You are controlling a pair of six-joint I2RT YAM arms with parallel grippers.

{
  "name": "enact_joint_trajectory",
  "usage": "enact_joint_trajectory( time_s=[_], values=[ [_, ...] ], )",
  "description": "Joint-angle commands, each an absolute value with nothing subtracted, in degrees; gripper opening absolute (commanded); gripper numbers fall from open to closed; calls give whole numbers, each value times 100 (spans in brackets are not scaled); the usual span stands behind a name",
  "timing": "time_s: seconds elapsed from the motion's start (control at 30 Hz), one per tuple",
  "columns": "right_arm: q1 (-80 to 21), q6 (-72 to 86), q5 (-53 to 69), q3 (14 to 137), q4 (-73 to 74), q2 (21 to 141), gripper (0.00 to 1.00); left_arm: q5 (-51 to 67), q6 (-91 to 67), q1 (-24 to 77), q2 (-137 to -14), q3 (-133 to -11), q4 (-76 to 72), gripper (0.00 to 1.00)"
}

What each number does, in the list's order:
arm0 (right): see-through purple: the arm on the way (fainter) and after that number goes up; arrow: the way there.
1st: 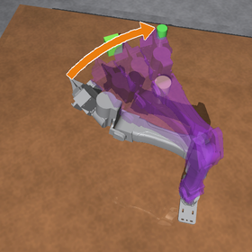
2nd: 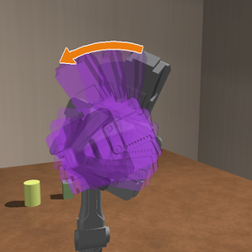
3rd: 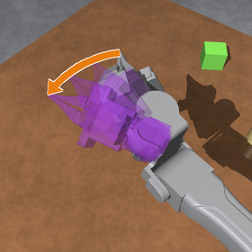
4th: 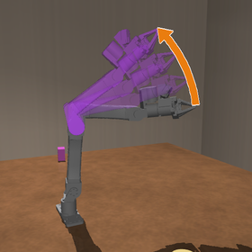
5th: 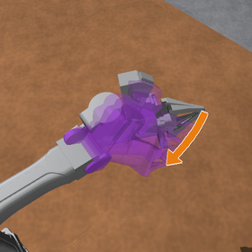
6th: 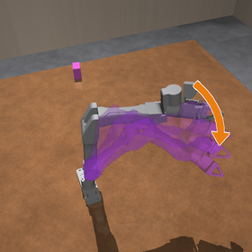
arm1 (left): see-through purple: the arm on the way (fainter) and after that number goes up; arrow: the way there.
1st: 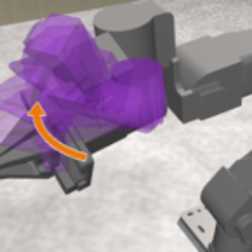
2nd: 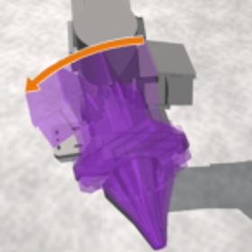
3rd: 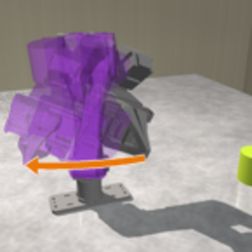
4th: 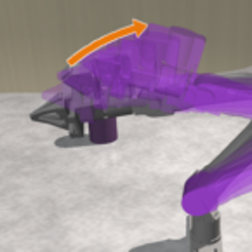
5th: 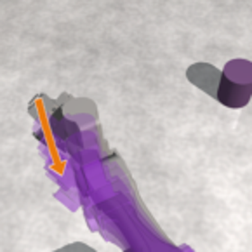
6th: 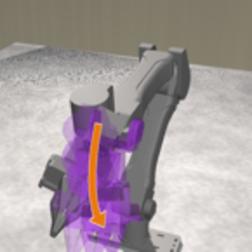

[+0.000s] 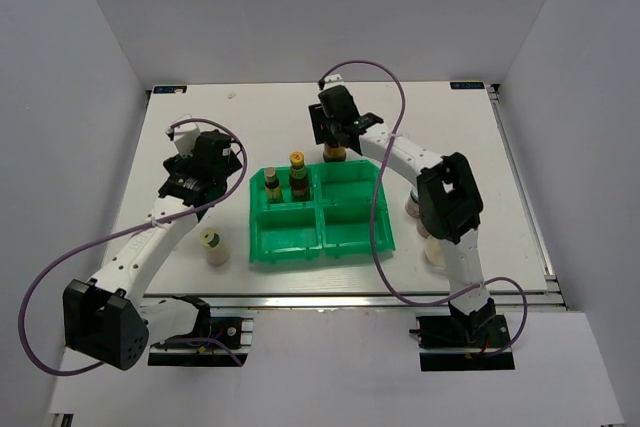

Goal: Organize the condiment bottles

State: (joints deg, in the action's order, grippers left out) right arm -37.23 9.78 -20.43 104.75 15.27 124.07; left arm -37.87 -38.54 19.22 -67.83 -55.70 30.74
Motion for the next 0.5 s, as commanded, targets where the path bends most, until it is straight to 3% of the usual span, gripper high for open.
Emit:
enact_joint_trajectory(
  time_s=[0.0,0.2,0.47],
  values=[
    [-3709,528,-2013,10259,241,11121,3,-3657,-3823,1898,-6583,-5511,2962,98],
    [-3709,263,-1969,9775,18,10207,2,-3551,-3850,1898,-6513,-5449,2918,98],
    [-3753,878,-1318,8010,-238,8895,0,-3516,-3920,1898,-6530,-5467,2971,98]
  ],
)
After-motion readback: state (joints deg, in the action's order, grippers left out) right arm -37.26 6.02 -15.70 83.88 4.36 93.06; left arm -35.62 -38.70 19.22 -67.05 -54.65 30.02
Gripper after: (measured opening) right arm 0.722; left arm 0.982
